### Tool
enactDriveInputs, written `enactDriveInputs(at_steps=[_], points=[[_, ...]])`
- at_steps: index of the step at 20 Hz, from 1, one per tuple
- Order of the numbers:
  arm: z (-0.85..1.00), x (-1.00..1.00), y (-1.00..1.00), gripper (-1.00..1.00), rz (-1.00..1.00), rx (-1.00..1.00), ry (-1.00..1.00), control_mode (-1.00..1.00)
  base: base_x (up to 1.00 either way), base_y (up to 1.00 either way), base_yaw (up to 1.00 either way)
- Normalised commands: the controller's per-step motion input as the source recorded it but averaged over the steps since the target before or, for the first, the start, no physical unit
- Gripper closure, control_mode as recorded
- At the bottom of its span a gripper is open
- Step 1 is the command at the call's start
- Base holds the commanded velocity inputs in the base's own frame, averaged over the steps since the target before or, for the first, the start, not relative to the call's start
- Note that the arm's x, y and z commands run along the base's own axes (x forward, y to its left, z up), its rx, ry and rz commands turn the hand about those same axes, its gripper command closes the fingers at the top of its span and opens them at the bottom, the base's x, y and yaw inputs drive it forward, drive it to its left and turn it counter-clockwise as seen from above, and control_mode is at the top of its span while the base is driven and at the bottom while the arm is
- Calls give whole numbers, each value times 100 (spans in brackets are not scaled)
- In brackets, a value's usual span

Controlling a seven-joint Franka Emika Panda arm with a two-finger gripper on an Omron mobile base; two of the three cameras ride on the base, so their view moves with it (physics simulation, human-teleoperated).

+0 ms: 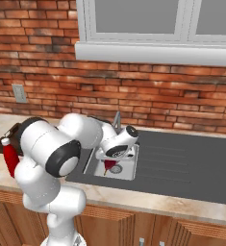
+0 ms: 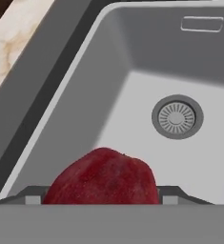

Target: Pick up all produce items and place them in the sink. Turn on the sink faucet to wash them. Then turn the sink off and put them in the tray.

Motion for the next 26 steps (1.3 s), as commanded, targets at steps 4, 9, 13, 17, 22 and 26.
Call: enactDriveInputs(at_steps=[4,9,13,17,22,26], points=[[-22,9,9,100,0,-2,0,-100,0,0,0],[-16,10,8,100,0,-1,-2,-100,0,0,0],[-6,15,8,100,0,0,-4,-100,0,0,0],[-1,15,5,100,0,0,-7,-100,0,0,0],[-13,19,7,100,0,-1,-3,-100,0,0,0],[-31,30,10,100,0,-3,0,-100,0,0,0]])
